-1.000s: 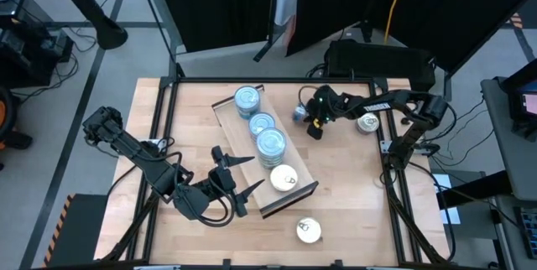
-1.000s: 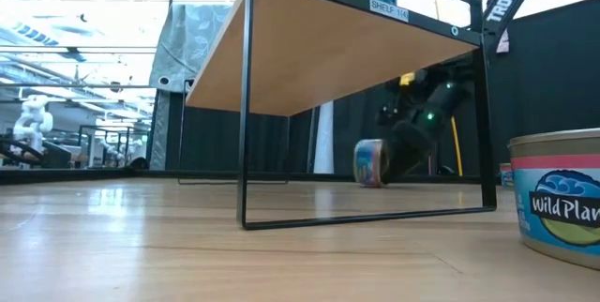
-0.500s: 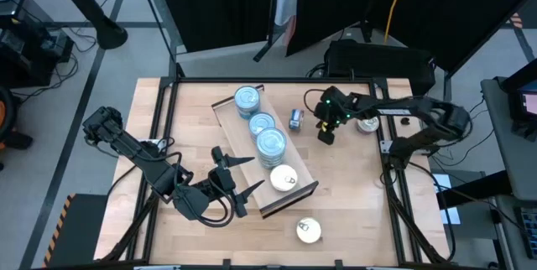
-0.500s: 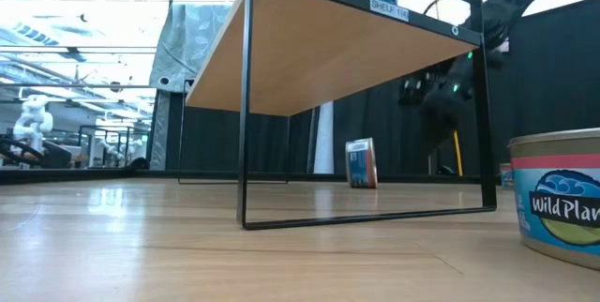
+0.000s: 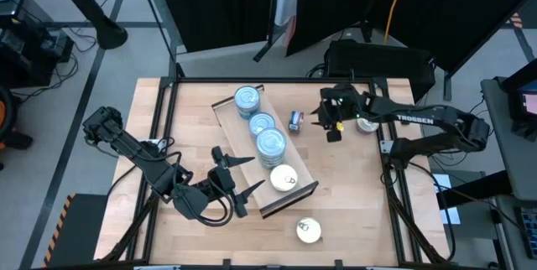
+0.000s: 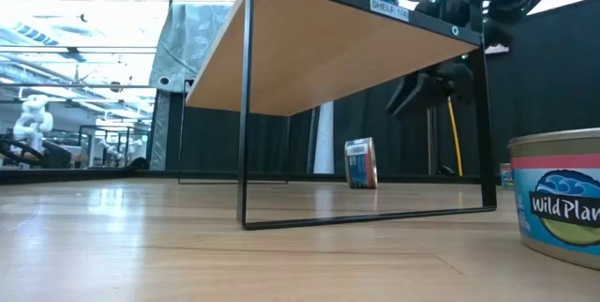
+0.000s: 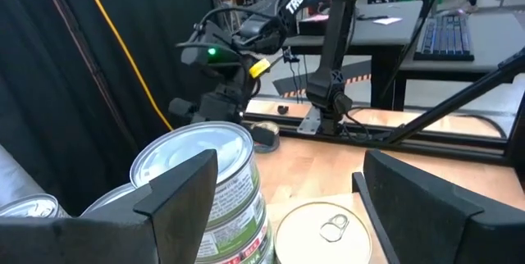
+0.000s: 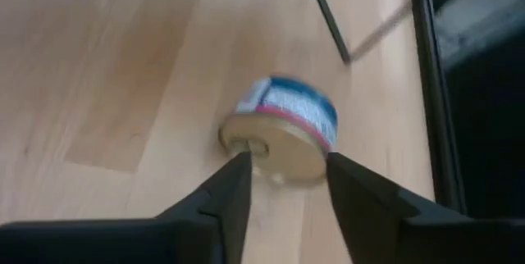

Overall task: Stack canned seafood by type on shelf
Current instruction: Stack the blue-pink tuna can on top of the blue-pink tuna can on the shelf

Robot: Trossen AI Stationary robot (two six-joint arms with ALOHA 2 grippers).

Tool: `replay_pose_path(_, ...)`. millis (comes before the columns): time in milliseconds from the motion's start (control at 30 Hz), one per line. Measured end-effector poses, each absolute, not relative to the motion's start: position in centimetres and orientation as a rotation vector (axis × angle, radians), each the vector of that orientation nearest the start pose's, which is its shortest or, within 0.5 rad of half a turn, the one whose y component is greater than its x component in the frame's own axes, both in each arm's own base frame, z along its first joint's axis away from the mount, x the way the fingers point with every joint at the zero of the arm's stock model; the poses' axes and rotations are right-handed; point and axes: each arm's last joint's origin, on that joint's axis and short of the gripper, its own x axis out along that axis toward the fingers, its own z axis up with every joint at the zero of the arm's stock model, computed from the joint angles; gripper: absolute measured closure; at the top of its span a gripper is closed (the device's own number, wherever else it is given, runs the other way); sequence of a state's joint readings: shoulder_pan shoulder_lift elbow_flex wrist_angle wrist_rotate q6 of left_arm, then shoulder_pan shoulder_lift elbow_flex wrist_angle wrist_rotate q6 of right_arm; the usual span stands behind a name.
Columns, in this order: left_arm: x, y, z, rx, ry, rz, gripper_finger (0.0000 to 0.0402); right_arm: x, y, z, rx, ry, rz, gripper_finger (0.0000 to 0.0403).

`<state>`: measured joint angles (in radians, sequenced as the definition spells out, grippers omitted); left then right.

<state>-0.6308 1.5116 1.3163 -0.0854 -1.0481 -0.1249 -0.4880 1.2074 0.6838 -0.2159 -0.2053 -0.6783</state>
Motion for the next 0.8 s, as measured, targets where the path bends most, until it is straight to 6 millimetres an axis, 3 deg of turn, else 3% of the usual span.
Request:
replay_pose_path(233,28.6,-17.8,35.6,0.081,0.156,0.425,0.0096,22.8,-11.3,20.8,-0.498,0.696,0.022,0.0216)
replay_pose_path(567,28.6,-17.7,35.6,0.082,0.157,0.426,0.0096,24.8,-12.6,20.0,-0.605,0.749,0.054,0.0216)
replay_pose_path(800,28.6,-17.8,35.6,0.086,0.161,0.425,0.0096,26.4,-13.5,19.9,-0.563,0.851,0.113,0.0231)
